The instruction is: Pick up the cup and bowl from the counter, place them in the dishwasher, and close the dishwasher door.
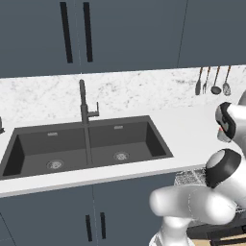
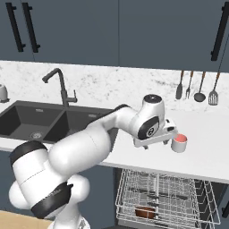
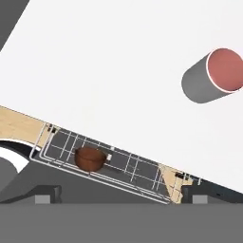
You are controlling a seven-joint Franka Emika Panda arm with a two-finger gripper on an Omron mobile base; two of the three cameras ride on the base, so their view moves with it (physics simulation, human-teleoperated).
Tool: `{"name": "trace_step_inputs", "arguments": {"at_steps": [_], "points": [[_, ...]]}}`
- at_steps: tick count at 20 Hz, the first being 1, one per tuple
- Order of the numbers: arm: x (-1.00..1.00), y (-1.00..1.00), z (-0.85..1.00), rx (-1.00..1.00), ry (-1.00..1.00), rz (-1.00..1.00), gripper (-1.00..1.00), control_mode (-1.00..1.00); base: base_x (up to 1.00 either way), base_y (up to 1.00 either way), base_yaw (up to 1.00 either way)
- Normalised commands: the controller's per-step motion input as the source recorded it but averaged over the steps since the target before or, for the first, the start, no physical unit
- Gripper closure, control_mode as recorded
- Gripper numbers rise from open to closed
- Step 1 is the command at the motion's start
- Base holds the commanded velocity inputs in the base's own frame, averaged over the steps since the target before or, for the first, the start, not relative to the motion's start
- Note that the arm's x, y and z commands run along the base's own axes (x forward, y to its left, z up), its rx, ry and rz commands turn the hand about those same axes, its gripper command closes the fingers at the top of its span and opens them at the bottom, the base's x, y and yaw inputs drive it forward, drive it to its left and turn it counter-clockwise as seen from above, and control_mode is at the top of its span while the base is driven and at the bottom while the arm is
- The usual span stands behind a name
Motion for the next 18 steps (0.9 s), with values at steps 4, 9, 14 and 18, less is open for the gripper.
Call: {"name": "trace_step_inputs", "arguments": {"at_steps": [4,9,14,18], "points": [[0.2,-0.2,0.0,0.05,0.0,0.06,-1.0,-1.0,0.0,0.0,0.0],[0.35,-0.02,0.0,0.0,0.0,0.03,-1.0,-1.0,0.0,0.0,0.0],[0.29,-0.06,-0.11,0.0,0.0,0.02,-1.0,-1.0,0.0,0.0,0.0],[0.23,-0.24,-0.16,0.0,0.0,0.01,-1.0,-1.0,0.0,0.0,0.0]]}}
